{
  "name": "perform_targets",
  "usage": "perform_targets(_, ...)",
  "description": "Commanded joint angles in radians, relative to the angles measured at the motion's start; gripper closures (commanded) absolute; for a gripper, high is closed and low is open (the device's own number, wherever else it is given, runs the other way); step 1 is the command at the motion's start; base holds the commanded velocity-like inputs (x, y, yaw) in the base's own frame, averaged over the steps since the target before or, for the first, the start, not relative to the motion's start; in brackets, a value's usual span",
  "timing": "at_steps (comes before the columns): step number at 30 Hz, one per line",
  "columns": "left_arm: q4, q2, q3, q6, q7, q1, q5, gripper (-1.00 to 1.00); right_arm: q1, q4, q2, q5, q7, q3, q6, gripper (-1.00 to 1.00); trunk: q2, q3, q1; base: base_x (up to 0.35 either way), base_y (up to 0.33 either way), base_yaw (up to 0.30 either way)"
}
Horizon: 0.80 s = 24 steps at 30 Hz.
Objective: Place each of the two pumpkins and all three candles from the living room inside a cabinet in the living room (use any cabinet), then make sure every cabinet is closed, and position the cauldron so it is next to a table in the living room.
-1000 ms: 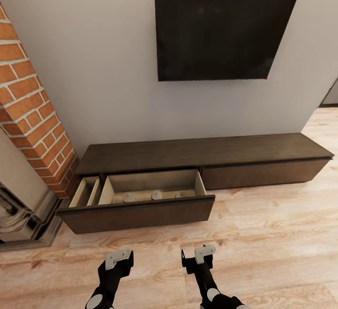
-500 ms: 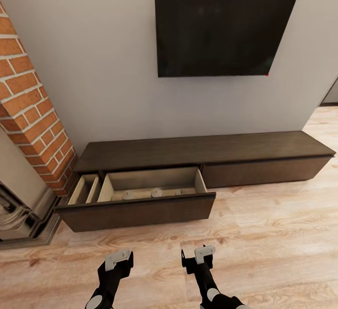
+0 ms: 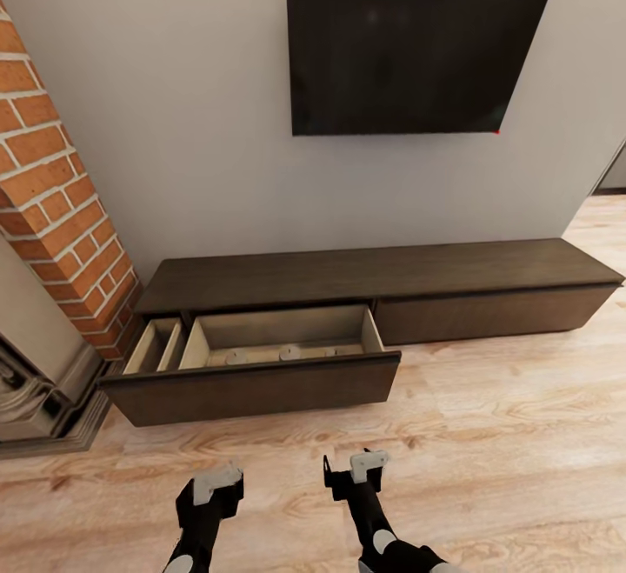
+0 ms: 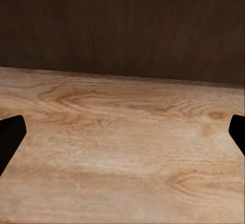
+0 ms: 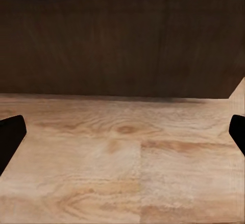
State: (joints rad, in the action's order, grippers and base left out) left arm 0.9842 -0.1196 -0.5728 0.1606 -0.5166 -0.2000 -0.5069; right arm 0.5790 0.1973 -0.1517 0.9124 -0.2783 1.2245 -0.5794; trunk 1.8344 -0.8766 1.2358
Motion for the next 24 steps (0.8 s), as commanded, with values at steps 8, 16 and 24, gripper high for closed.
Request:
perform_targets(8, 0.046, 0.004, -0.030, 0.014, -0.139, 0.025, 0.131, -1.00, 0.001, 0.018, 0.000, 0.129, -0.006, 0.009, -0.009, -1.00, 0.057, -0.026, 0.031, 0.000, 0.000, 0.000)
perform_targets(16, 0.052, 0.001, -0.054, 0.014, -0.146, 0.027, 0.137, -1.00, 0.001, 0.016, -0.002, 0.138, -0.009, 0.009, -0.026, -1.00, 0.113, -0.051, 0.061, 0.000, 0.000, 0.000)
perform_targets(24, 0.053, 0.001, -0.056, 0.014, -0.145, 0.027, 0.136, -1.00, 0.001, 0.011, -0.002, 0.138, -0.018, 0.010, -0.026, -1.00, 0.169, -0.076, 0.092, 0.000, 0.000, 0.000)
